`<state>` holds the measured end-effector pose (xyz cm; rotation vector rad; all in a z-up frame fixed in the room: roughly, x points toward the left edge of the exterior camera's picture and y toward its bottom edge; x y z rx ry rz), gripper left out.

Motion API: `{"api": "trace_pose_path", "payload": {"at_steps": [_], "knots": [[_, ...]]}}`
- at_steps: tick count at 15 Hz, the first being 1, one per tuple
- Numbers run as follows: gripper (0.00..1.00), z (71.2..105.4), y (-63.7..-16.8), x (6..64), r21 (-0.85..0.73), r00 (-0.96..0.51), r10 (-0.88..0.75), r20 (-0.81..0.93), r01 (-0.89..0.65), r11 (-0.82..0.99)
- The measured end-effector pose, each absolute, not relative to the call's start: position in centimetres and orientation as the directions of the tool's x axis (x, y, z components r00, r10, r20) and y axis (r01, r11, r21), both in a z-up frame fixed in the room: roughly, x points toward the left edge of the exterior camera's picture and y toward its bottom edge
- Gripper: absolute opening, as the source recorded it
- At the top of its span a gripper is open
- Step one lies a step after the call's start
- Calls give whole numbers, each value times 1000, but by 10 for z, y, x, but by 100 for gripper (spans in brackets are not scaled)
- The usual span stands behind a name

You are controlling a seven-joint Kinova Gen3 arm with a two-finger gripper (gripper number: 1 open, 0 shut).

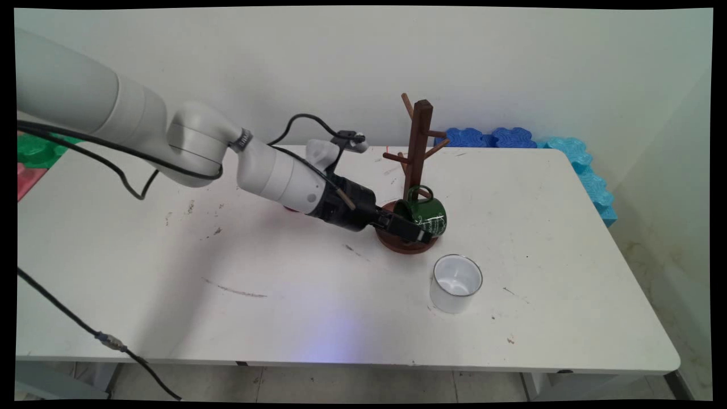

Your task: Pick up the green mug from the rack

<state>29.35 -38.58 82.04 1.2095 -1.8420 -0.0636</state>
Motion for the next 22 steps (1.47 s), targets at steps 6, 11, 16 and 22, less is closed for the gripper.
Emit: {"api": "trace_pose_path", "payload": {"at_steps": [6,11,16,22], "knots": [[100,810,-394,279,493,-96,-757,647,-705,510],[100,804,-398,271,497,-84,-758,646,-708,502],[100,800,-400,267,499,-75,-761,644,-713,493],[0,798,-401,265,500,-67,-763,643,-717,485]]}}
